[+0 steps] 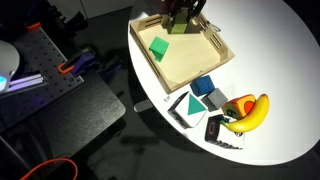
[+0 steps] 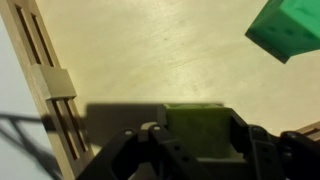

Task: Add the yellow cube to the stack

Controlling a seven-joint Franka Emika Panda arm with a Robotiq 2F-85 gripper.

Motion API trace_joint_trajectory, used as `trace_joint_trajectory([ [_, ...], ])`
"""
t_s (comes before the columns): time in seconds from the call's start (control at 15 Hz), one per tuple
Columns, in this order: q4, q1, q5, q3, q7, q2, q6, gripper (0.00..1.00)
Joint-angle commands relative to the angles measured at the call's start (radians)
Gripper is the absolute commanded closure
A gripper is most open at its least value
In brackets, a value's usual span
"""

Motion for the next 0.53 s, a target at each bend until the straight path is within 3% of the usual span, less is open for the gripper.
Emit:
trace_joint_trajectory([
  [0.0,0.036,-0.002,-0.019,0.000,0.039,0.012,-0.035,0.67],
  [0.47,0.024,-0.017,0.004,-0.008,0.114,-0.060,-0.158,0.68],
])
